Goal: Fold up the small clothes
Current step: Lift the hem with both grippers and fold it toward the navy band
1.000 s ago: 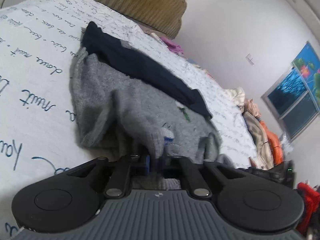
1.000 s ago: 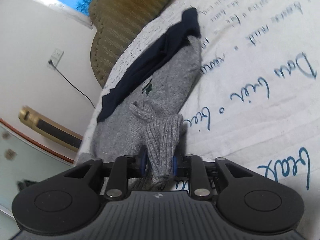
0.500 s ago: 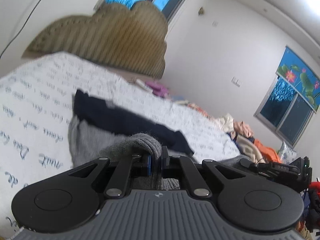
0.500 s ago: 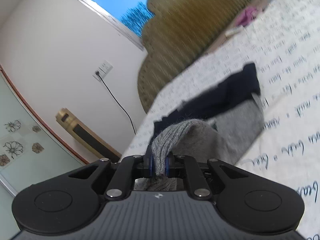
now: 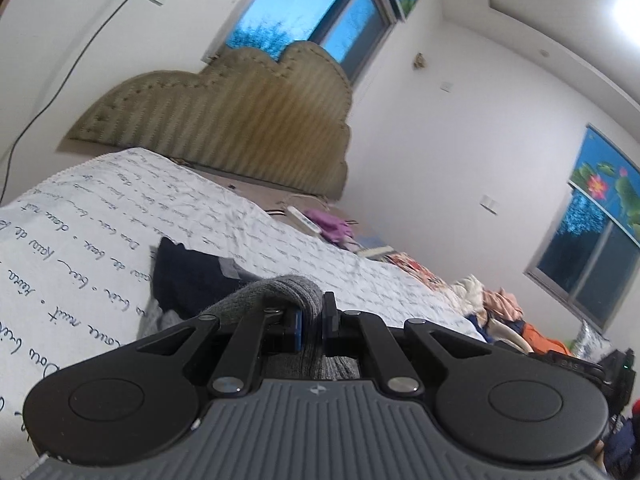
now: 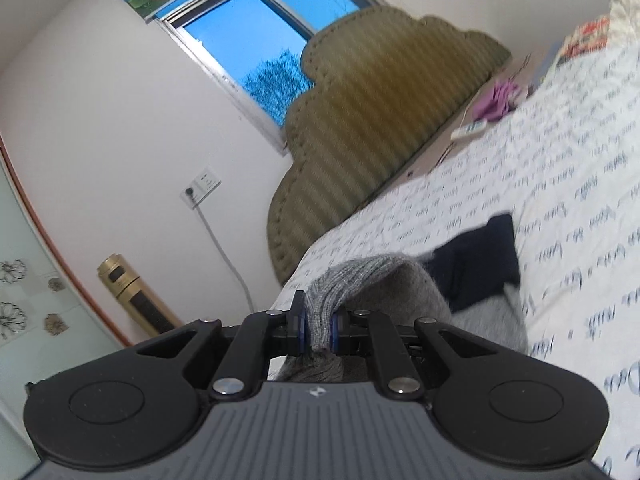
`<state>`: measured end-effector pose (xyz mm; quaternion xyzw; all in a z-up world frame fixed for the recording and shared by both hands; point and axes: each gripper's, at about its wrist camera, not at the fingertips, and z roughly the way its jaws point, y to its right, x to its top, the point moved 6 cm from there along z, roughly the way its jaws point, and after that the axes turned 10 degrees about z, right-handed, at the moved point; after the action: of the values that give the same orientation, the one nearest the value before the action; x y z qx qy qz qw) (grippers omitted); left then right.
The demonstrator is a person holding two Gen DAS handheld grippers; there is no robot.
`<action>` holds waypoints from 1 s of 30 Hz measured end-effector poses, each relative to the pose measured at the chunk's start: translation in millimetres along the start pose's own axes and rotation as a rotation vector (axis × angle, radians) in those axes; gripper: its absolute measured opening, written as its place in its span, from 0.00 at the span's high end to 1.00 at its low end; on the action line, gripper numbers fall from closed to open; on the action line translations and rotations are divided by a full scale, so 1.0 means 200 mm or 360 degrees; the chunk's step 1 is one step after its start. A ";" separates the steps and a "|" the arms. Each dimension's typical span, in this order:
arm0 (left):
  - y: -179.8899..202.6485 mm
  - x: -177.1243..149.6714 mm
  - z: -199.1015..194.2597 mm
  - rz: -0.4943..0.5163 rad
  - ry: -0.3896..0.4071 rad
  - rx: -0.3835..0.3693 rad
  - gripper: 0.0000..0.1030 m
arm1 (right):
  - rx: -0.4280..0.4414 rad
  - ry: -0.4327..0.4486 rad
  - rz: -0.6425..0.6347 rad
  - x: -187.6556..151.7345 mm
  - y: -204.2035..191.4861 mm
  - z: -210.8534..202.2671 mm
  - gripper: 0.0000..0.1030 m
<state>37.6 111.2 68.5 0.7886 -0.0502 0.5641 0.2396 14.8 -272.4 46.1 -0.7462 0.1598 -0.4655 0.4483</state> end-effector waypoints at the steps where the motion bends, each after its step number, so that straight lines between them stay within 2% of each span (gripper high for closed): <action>1: -0.01 0.00 0.01 -0.0001 -0.0003 0.0012 0.94 | -0.0006 0.0013 0.0000 0.01 0.00 0.01 0.89; 9: -0.03 0.05 0.14 0.0089 -0.0057 0.0108 0.94 | -0.0069 0.0086 0.0017 0.06 0.07 0.12 0.89; 16: -0.07 0.12 0.33 0.0154 -0.0122 0.0206 0.94 | -0.0157 0.0189 0.0015 0.15 0.12 0.24 0.89; 23: -0.07 0.17 0.52 0.0282 -0.0176 0.0309 0.94 | -0.0306 0.0306 -0.0063 0.21 0.17 0.37 0.89; 30: -0.11 0.22 0.64 0.0326 -0.0199 0.0369 0.93 | -0.0403 0.0361 -0.0200 0.24 0.16 0.47 0.89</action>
<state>170.6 83.0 69.6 0.8353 -0.0797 0.5373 0.0847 123.3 -272.1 31.0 -0.7479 0.2196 -0.5500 0.2999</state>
